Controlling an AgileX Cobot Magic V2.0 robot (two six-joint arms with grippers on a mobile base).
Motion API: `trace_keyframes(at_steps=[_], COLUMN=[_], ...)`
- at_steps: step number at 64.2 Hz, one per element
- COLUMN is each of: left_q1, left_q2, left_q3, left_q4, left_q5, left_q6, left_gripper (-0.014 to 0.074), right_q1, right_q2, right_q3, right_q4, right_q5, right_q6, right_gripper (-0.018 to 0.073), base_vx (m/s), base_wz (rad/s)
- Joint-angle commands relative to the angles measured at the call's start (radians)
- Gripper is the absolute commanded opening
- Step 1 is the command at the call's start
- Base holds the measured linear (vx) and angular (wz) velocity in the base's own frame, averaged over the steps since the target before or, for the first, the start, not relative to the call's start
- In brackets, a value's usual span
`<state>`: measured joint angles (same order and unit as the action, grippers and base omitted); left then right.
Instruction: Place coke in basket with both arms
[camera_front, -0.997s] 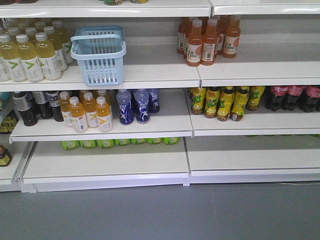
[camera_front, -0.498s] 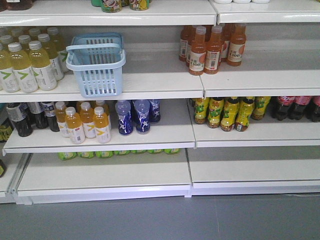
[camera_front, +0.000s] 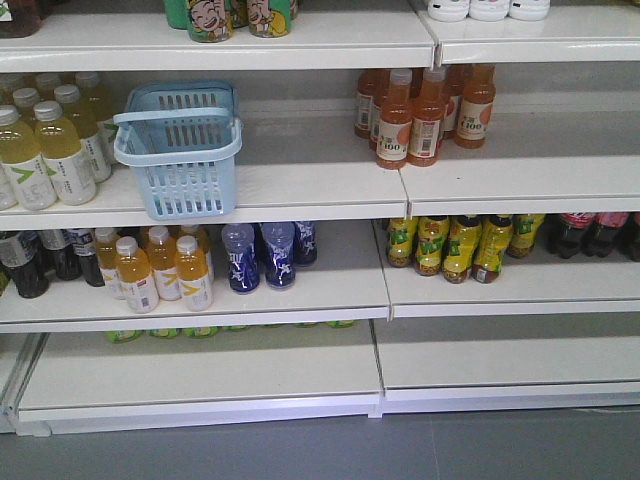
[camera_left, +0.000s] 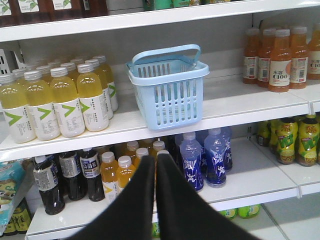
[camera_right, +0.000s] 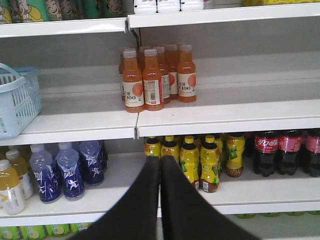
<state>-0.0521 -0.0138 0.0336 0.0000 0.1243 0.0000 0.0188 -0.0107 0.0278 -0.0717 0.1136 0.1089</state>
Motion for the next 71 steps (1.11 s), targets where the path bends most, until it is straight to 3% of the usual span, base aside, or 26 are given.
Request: trace_keyframes(at_steps=[1, 71], left_q1=[-0.006, -0.006], left_q2=[-0.013, -0.013], left_q3=[-0.031, -0.031], left_q4=[-0.014, -0.014], left_q5=[-0.077, -0.077], left_q6=[0.0, 0.0], left_gripper=[-0.0006, -0.0006], right_q1=[-0.005, -0.005], right_q2=[-0.013, -0.013], right_q3=[0.008, 0.008], right_q4=[-0.005, -0.005], right_q5=[-0.073, -0.072], right_q6=[-0.006, -0.006], right_gripper=[-0.001, -0.001], base_vx=[0.11, 0.07], base_wz=[-0.01, -0.01])
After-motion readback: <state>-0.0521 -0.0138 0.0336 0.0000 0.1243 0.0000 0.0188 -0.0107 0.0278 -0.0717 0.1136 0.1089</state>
